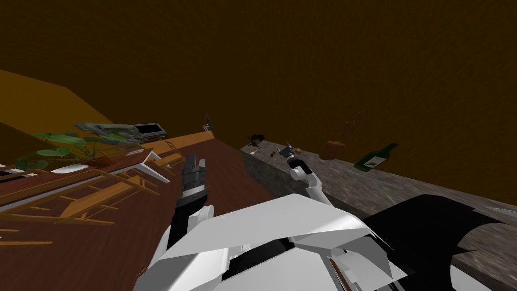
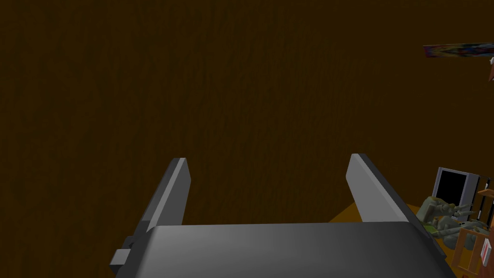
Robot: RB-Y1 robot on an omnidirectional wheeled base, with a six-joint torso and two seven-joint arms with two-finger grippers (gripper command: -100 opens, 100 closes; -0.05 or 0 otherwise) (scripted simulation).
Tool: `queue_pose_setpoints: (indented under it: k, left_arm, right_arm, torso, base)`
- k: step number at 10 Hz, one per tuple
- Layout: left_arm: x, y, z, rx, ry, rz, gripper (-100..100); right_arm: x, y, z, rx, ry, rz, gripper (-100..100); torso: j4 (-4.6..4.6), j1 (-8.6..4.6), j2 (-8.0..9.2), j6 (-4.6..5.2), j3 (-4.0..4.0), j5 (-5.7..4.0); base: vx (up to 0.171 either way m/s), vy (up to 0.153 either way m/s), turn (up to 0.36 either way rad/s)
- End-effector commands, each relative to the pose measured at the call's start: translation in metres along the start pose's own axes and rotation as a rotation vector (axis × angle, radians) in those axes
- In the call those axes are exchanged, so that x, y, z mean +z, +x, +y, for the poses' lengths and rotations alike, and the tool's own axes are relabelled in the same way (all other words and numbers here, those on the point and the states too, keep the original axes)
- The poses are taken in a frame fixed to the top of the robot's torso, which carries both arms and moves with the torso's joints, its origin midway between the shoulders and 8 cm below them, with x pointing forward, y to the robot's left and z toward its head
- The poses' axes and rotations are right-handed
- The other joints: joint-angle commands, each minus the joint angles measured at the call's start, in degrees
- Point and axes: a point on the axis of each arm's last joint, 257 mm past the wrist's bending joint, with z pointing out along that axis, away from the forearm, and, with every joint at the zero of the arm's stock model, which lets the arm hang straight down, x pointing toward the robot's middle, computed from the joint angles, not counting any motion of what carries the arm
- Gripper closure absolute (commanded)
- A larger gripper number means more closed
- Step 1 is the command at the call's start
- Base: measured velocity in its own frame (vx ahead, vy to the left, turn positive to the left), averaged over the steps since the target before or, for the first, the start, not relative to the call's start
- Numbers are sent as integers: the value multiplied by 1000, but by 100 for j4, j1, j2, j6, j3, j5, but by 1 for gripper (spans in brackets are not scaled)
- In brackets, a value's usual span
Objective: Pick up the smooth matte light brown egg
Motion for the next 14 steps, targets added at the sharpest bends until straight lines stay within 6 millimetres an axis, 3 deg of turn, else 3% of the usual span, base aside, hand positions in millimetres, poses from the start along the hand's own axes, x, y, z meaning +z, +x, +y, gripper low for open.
queue_pose_setpoints:
  k: [1, 2, 3, 4, 5, 6, 9, 14]
  left_arm:
    - [0, 0, 0, 0, 0, 0, 0]
    - [0, 0, 0, 0, 0, 0, 0]
    - [0, 0, 0, 0, 0, 0, 0]
    - [0, 0, 0, 0, 0, 0, 0]
    - [0, 0, 0, 0, 0, 0, 0]
    - [0, 0, 0, 0, 0, 0, 0]
    - [0, 0, 0, 0, 0, 0, 0]
    - [0, 0, 0, 0, 0, 0, 0]
  right_arm:
    - [9, -17, -11, 78, 46, -42, -100]
    - [9, -18, -11, 94, 46, -43, -100]
    - [16, -32, -18, 151, 83, -80, -100]
    - [16, -33, -19, 170, 83, -82, -100]
    - [22, -48, -25, 225, 117, -122, -100]
    - [22, -48, -26, 246, 117, -125, -100]
    - [32, -78, -38, 379, 178, -214, -100]
    - [39, -106, -49, 555, 227, -319, -100]
  torso:
    - [0, 0, 0, 0, 0, 0]
    - [0, 0, -1, -1, -1, 0]
    - [-1, 2, -2, 0, -1, 0]
    - [-1, 1, -4, -1, -3, 0]
    - [-1, 1, -5, 0, -3, 0]
    - [-1, 0, -5, -1, -3, 0]
    - [-2, 0, -10, 1, -5, 0]
    - [-4, 0, -17, -1, -10, 0]
  base:
    - [-35, -4, 11]
    - [-25, -3, 11]
    - [-24, -3, 12]
    - [-24, -4, 10]
    - [-25, -6, 18]
    - [-17, -8, 13]
    - [-9, -7, 21]
    - [4, -6, 21]
